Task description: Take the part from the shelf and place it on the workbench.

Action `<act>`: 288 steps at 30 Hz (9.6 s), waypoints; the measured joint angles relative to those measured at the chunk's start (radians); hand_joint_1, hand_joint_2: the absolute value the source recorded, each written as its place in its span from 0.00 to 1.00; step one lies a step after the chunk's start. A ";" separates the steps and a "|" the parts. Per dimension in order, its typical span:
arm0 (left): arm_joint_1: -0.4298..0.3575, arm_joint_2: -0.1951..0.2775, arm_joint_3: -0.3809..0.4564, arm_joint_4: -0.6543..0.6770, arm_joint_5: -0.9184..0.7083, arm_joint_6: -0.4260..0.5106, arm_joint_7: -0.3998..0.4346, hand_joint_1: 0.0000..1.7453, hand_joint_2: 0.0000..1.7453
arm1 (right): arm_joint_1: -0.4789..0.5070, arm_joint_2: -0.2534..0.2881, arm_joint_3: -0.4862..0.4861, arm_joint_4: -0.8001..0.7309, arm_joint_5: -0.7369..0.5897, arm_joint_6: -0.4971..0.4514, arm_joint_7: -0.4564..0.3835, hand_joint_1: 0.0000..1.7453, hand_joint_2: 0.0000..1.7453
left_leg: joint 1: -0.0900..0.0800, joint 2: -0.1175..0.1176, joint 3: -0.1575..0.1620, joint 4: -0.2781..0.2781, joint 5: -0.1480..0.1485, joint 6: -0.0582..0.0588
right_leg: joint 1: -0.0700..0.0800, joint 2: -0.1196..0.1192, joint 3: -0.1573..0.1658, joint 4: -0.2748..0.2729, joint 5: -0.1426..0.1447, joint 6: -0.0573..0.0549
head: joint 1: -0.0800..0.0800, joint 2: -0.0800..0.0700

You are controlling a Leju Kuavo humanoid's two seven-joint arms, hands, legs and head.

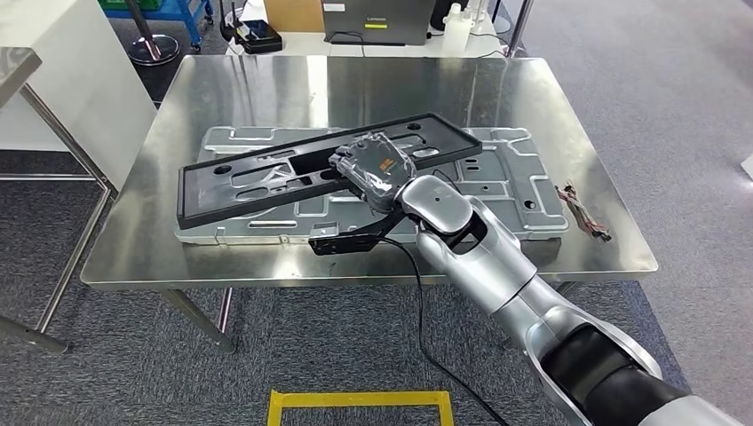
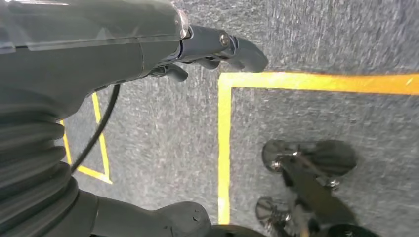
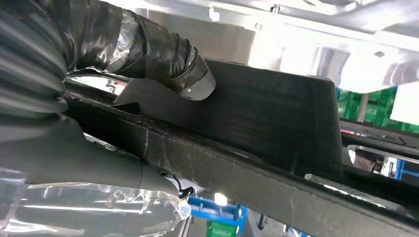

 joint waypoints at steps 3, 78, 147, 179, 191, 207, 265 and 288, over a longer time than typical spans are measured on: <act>0.001 0.000 0.000 0.000 -0.001 0.000 0.000 0.00 1.00 | 0.009 -0.001 0.000 0.002 -0.001 0.000 0.000 1.00 1.00 | 0.000 -0.003 0.024 0.000 -0.018 -0.004 | -0.001 0.000 -0.011 -0.058 0.083 -0.002 | 0.000 0.000; -0.006 -0.002 0.072 0.000 -0.002 -0.016 0.038 0.00 0.00 | 0.199 0.034 -0.179 0.116 0.018 -0.080 -0.014 0.00 0.00 | -0.020 -0.001 -0.035 -0.002 0.038 -0.013 | 0.007 0.002 0.153 -0.286 0.113 -0.028 | 0.001 0.000; -0.015 -0.010 0.102 0.000 -0.020 -0.037 0.037 0.00 0.00 | 0.245 0.100 -0.100 -0.037 0.013 -0.086 0.016 0.00 0.00 | -0.005 0.006 0.084 -0.005 -0.063 -0.013 | 0.001 -0.007 0.022 -0.253 0.219 -0.006 | 0.001 0.000; -0.010 -0.010 0.105 0.000 -0.033 -0.037 0.017 0.00 0.00 | 0.306 -0.014 -0.102 -0.099 -0.072 -0.093 -0.022 0.00 0.00 | 0.000 0.011 0.052 0.011 -0.059 0.003 | -0.003 -0.013 0.001 -0.209 0.155 0.005 | 0.001 0.000; -0.009 -0.013 0.110 0.000 -0.043 -0.039 0.014 0.00 0.00 | 0.347 -0.110 -0.140 -0.158 -0.110 -0.092 -0.041 0.00 0.00 | -0.019 0.015 -0.081 0.005 0.083 -0.002 | 0.027 -0.011 0.251 -0.311 0.043 -0.040 | 0.000 0.000; -0.008 -0.007 0.121 0.000 -0.048 -0.039 0.017 0.00 0.00 | 0.454 -0.165 -0.219 -0.178 -0.142 -0.111 -0.056 0.00 0.00 | -0.009 0.009 0.104 -0.013 -0.090 -0.014 | 0.014 -0.018 0.042 -0.259 0.207 -0.023 | 0.000 0.000; -0.014 -0.027 0.235 0.000 -0.140 0.020 0.065 0.00 1.00 | 0.718 0.187 -1.626 1.122 0.024 0.035 0.084 0.00 1.00 | -0.010 0.016 0.068 0.024 -0.057 -0.021 | 0.015 -0.009 0.195 -0.284 0.081 -0.048 | 0.001 0.000; 0.039 0.000 -0.120 -0.046 0.253 0.096 0.135 0.00 0.00 | 0.740 0.180 -1.375 1.108 -0.365 0.016 0.080 0.00 0.00 | -0.021 0.017 0.063 -0.015 -0.038 -0.007 | 0.011 -0.012 0.172 -0.288 0.109 -0.027 | 0.001 0.000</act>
